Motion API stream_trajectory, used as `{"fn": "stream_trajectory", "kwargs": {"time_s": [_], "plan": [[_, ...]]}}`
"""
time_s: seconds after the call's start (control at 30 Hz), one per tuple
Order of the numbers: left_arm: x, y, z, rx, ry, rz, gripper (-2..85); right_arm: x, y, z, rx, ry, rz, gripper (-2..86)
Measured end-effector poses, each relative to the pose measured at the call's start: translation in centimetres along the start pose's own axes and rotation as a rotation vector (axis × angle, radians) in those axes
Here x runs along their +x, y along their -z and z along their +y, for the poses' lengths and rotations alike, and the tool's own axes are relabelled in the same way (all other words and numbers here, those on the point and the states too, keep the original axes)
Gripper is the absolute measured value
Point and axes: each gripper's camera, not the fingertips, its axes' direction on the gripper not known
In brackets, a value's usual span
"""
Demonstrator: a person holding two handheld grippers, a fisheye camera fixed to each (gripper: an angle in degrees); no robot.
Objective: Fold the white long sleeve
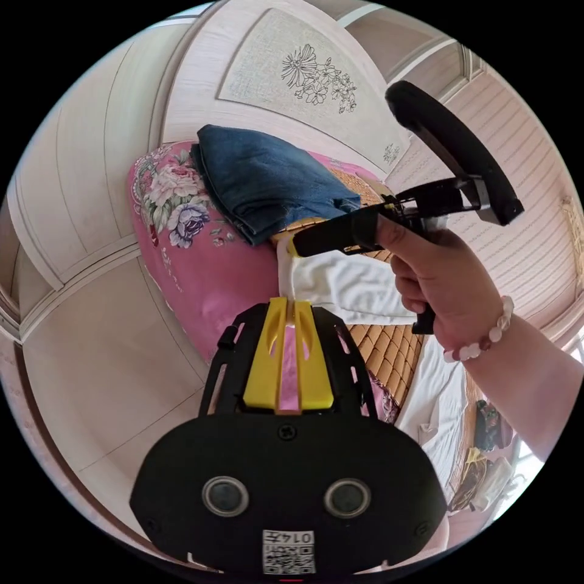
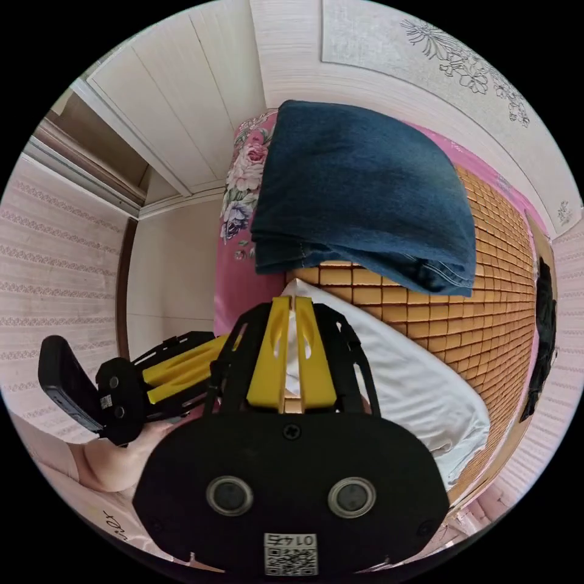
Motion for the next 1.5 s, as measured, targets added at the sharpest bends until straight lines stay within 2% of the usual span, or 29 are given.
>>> {"fn": "stream_trajectory", "kwargs": {"time_s": [0.13,0.2,0.3,0.4,0.53,0.63,0.73,0.87,0.93,1.03,1.17,1.27,1.33,1.43,1.5], "plan": [[4.1,1.6,-0.2,0.151,-0.195,0.207,-0.6,4.6,5.7,6.3,0.139,-0.121,-0.028,0.0],[7.2,2.5,-0.5,0.183,-0.3,0.318,-0.6,8.2,10.9,13.0,0.278,-0.217,-0.103,0.1],[14.4,4.3,-0.1,0.226,-0.509,0.547,-0.6,10.7,18.3,24.1,0.471,-0.326,-0.088,0.3],[22.5,6.4,1.7,0.213,-0.698,0.765,-0.6,10.4,24.1,36.2,0.592,-0.449,0.006,0.4],[31.2,6.9,6.2,0.073,-0.916,0.917,-0.7,8.5,24.8,48.9,0.598,-0.68,0.079,0.4],[35.1,4.8,10.7,-0.104,-1.069,0.905,-0.7,8.3,20.4,56.6,0.524,-0.884,0.015,0.4],[37.5,2.9,14.4,-0.26,-1.171,0.858,-0.8,8.5,15.9,62.0,0.542,-1.029,-0.112,0.6],[39.1,2.9,16.2,-0.302,-1.224,0.837,-0.7,8.5,14.2,65.8,0.636,-1.072,-0.208,0.7],[40.1,2.8,16.7,-0.318,-1.238,0.83,-0.2,8.5,13.9,66.4,0.614,-1.064,-0.214,0.8],[41.1,1.5,17.0,-0.386,-1.224,0.833,2.6,8.8,12.3,67.1,0.523,-1.06,-0.234,1.2],[41.0,0.2,15.2,-0.467,-1.168,0.88,5.7,9.3,9.5,68.4,0.201,-1.105,-0.191,2.5],[40.2,-1.0,11.0,-0.408,-1.176,0.727,6.1,11.3,10.0,68.5,0.122,-1.062,-0.111,3.6],[39.5,-3.2,6.2,-0.314,-1.166,0.523,5.4,14.2,11.1,66.9,0.165,-0.99,-0.089,4.2],[39.8,-7.1,0.7,-0.269,-1.117,0.34,5.0,20.7,12.8,61.3,0.293,-0.835,-0.094,5.3],[40.7,-9.4,-1.5,-0.267,-1.11,0.289,4.9,26.2,13.2,55.6,0.371,-0.727,-0.11,6.0]]}}
